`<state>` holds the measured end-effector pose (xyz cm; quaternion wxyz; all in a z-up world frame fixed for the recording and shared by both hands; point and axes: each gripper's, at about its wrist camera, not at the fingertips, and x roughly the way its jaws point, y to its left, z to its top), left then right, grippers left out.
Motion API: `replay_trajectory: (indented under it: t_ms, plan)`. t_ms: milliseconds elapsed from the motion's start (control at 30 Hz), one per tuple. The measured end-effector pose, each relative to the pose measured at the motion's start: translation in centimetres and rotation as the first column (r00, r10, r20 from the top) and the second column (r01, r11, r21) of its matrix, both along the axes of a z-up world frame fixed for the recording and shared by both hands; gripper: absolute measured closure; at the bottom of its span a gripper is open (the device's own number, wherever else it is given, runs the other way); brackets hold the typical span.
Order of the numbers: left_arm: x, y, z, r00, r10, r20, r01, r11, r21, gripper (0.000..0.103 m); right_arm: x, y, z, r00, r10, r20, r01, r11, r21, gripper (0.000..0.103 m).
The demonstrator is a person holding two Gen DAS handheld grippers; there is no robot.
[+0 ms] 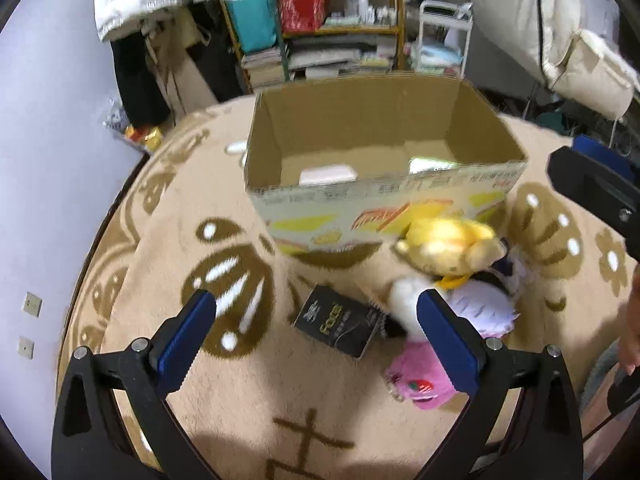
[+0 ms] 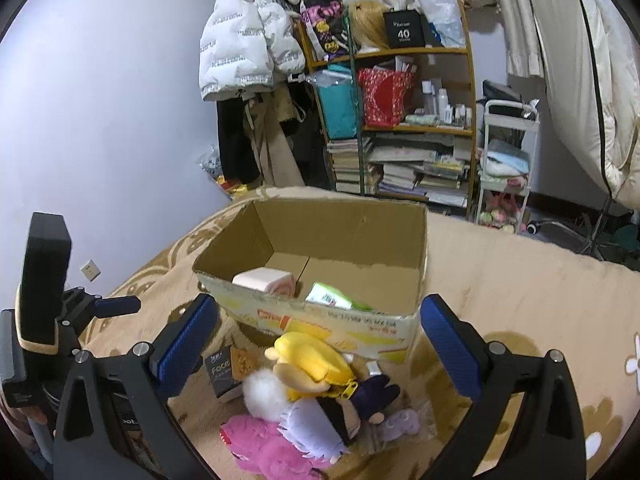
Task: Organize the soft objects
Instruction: 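Grasp the black Face tissue pack with the left gripper while the right grasps the yellow plush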
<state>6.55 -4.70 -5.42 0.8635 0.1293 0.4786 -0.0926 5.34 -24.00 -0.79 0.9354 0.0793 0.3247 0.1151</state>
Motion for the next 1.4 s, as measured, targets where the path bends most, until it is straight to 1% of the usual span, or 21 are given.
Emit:
replay_trajectory:
  t_ms: [67, 233, 300, 433, 600, 767, 867, 967, 1067, 1167, 1233, 1267, 1333, 1400]
  plan:
    - [0.5, 0.3, -0.8, 0.999, 0.014, -0.042, -0.014, 1.000, 0.010, 0.003, 0.4, 0.2, -0.6, 1.000, 0.002, -0.022, -0.002, 1.000, -0.005, 0.000]
    - [1.6, 1.1, -2.9, 0.988, 0.038, -0.147, -0.038, 0.999, 0.002, 0.003, 1.2, 0.7, -2.2, 0.997, 0.004, -0.079, -0.004, 1.000, -0.008, 0.000]
    - [2.1, 1.3, -3.4, 0.984, 0.044, -0.173, -0.045, 0.999, -0.004, 0.003, 1.6, 0.9, -2.9, 0.995, 0.001, -0.099, -0.004, 1.000, -0.023, 0.000]
    - [3.2, 1.4, -4.7, 0.967, 0.033, -0.253, -0.042, 0.999, -0.030, 0.003, 2.5, 1.0, -4.3, 0.988, 0.002, -0.153, -0.006, 1.000, -0.026, 0.000]
    - [4.1, 1.2, -6.1, 0.954, 0.034, -0.299, -0.037, 0.999, -0.005, 0.003, 3.3, 1.3, -5.5, 0.980, 0.001, -0.199, -0.006, 1.000, -0.021, 0.000]
    - [5.1, 0.5, -8.0, 0.926, 0.028, -0.377, -0.024, 1.000, 0.015, 0.003, 3.9, 1.6, -6.7, 0.973, 0.004, -0.233, -0.009, 1.000, -0.020, 0.000]
    - [5.6, 0.2, -8.7, 0.922, 0.033, -0.387, -0.022, 0.999, 0.034, 0.003, 4.2, 1.7, -7.2, 0.968, 0.014, -0.252, -0.017, 1.000, -0.008, 0.000]
    - [6.3, 0.1, -9.2, 0.914, 0.039, -0.403, -0.034, 0.999, 0.019, 0.003, 4.6, 1.7, -7.7, 0.962, 0.025, -0.272, -0.026, 1.000, 0.001, 0.000]
    - [6.6, 0.0, -9.4, 0.914, 0.041, -0.405, -0.041, 0.999, 0.010, 0.004, 4.9, 1.9, -8.4, 0.957, 0.027, -0.288, -0.031, 0.999, -0.010, 0.000]
    - [6.9, -0.1, -9.7, 0.908, 0.027, -0.419, -0.036, 0.999, -0.013, 0.010, 5.1, 1.8, -8.8, 0.952, 0.043, -0.304, -0.041, 0.999, 0.011, 0.004]
    - [6.9, -0.2, -9.7, 0.905, 0.019, -0.425, -0.034, 0.999, -0.028, 0.014, 5.1, 1.9, -8.8, 0.952, 0.046, -0.304, -0.045, 0.999, 0.009, 0.005]
    - [7.0, -0.3, -9.7, 0.905, 0.014, -0.426, -0.033, 0.999, -0.037, 0.017, 5.1, 2.0, -8.8, 0.952, 0.048, -0.303, -0.048, 0.999, 0.008, 0.007]
    - [7.2, -0.4, -9.7, 0.902, 0.005, -0.433, -0.031, 0.998, -0.053, 0.019, 5.1, 2.1, -8.9, 0.950, 0.058, -0.307, -0.058, 0.998, 0.010, 0.011]
    - [7.5, -0.4, -9.7, 0.901, 0.010, -0.434, -0.036, 0.998, -0.052, 0.020, 5.0, 2.1, -8.9, 0.949, 0.061, -0.310, -0.061, 0.998, 0.010, 0.011]
